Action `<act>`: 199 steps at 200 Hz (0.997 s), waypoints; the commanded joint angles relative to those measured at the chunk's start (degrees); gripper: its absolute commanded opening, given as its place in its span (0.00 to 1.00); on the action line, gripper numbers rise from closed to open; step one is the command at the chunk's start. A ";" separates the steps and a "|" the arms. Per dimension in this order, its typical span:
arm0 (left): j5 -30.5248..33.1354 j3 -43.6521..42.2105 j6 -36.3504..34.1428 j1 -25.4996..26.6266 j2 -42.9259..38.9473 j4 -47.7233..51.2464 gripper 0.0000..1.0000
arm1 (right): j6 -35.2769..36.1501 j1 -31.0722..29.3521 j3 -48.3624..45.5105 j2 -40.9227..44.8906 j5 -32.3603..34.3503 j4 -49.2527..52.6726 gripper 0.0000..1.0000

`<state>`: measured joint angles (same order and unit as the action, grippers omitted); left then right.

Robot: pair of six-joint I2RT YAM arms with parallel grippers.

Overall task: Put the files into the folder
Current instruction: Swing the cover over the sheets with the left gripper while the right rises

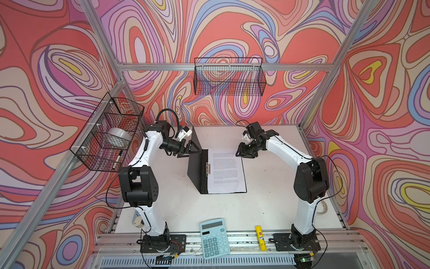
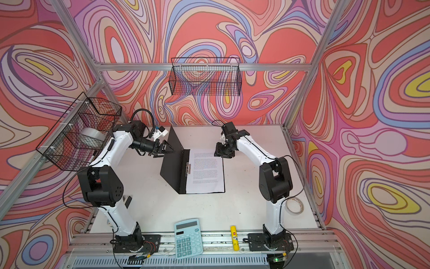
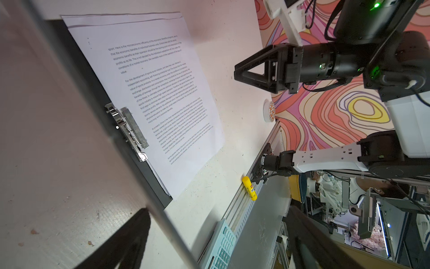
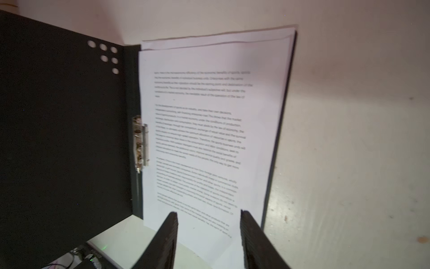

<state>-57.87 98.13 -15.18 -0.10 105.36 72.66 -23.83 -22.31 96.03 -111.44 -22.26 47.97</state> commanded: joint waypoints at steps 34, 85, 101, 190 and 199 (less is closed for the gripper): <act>-1.89 4.66 -0.65 3.58 0.69 1.78 0.99 | -9.78 -0.19 1.06 -0.51 -21.80 -16.93 0.46; -1.74 7.08 0.62 6.65 2.72 0.33 1.00 | -19.51 -0.24 -2.30 -0.80 -30.76 -32.19 0.47; -2.02 7.70 0.55 7.53 3.55 0.45 1.00 | -20.54 -0.27 -2.34 -1.13 -32.05 -33.42 0.48; -1.98 10.50 1.64 11.58 5.89 -0.06 1.00 | -23.33 -0.55 -3.90 -2.56 -35.15 -37.57 0.51; -1.99 10.38 1.75 11.61 5.91 -0.15 1.00 | -23.71 -0.52 -4.03 -2.57 -35.43 -38.12 0.51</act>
<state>-58.74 107.26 -13.26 11.33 110.34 72.01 -46.15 -22.50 93.12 -113.12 -55.70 13.04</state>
